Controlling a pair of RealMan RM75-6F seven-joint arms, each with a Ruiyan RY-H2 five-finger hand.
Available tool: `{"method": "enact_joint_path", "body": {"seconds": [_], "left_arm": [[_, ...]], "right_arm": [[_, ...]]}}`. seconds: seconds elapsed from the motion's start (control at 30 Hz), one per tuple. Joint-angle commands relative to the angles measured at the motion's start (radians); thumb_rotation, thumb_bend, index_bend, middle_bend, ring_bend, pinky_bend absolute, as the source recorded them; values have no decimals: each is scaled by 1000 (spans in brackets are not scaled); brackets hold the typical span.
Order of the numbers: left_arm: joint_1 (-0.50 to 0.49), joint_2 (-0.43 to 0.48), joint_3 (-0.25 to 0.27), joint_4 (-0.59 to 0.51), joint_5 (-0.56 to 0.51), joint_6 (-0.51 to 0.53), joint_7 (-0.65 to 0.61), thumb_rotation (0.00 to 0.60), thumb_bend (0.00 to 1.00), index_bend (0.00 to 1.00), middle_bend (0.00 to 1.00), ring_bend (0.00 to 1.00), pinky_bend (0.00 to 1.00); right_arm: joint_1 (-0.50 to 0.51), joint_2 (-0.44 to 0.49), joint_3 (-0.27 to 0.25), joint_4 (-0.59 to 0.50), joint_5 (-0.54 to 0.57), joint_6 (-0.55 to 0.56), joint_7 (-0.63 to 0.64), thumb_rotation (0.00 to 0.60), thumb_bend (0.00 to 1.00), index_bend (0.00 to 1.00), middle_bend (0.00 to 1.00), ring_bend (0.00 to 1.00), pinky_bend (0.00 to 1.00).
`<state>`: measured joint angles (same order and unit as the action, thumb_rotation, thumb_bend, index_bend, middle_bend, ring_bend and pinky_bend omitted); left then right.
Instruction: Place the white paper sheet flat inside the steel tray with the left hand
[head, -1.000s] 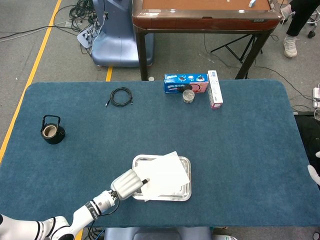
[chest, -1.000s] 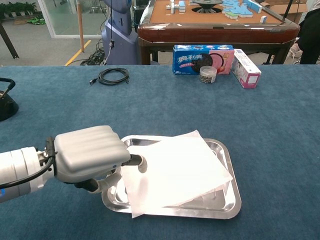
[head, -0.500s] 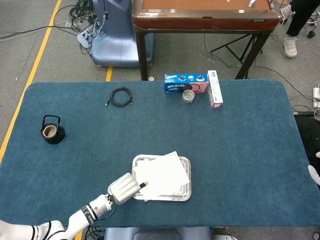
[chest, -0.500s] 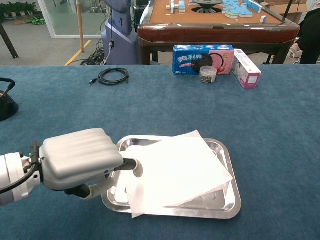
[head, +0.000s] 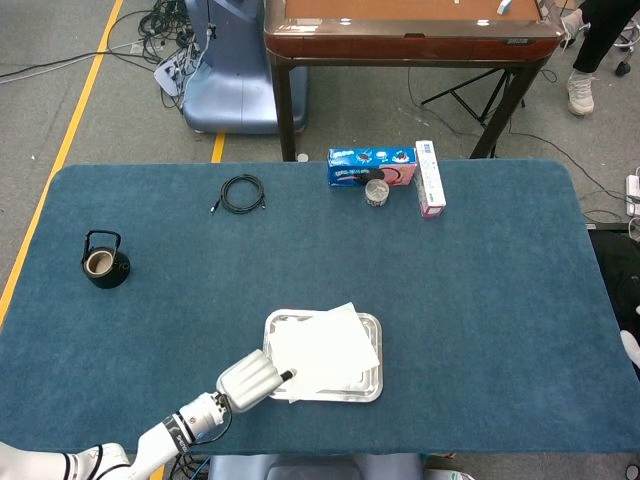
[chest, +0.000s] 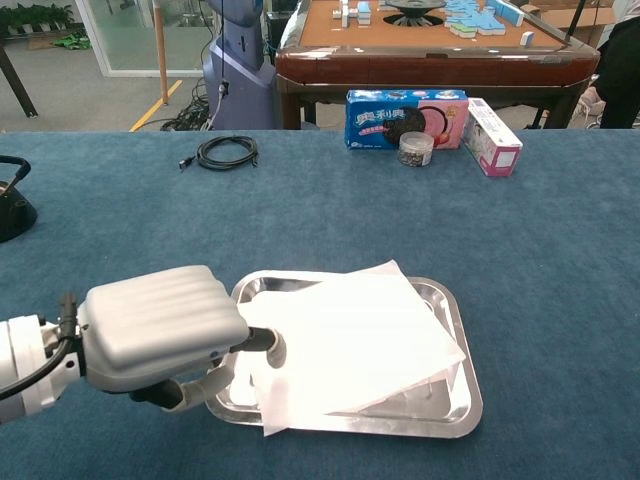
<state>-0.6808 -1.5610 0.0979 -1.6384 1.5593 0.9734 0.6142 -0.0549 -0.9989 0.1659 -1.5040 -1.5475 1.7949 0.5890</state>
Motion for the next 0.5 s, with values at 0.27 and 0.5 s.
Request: {"method": "enact_joint_path", "body": {"seconds": [0.27,0.5], "left_arm": [[3,-24,-5,34,-19,-27,1,600,576,307,1000,1000,1000],[3,-27,-9,54,-24,-37,-1,600,576,307,1000,1000,1000]], "right_arm": [[-1,0,3,2,6,-1,3,600,259,480,501,361,322],[-2,-1,4,4,7,-1,6,600,259,479,501,361,322]]}}
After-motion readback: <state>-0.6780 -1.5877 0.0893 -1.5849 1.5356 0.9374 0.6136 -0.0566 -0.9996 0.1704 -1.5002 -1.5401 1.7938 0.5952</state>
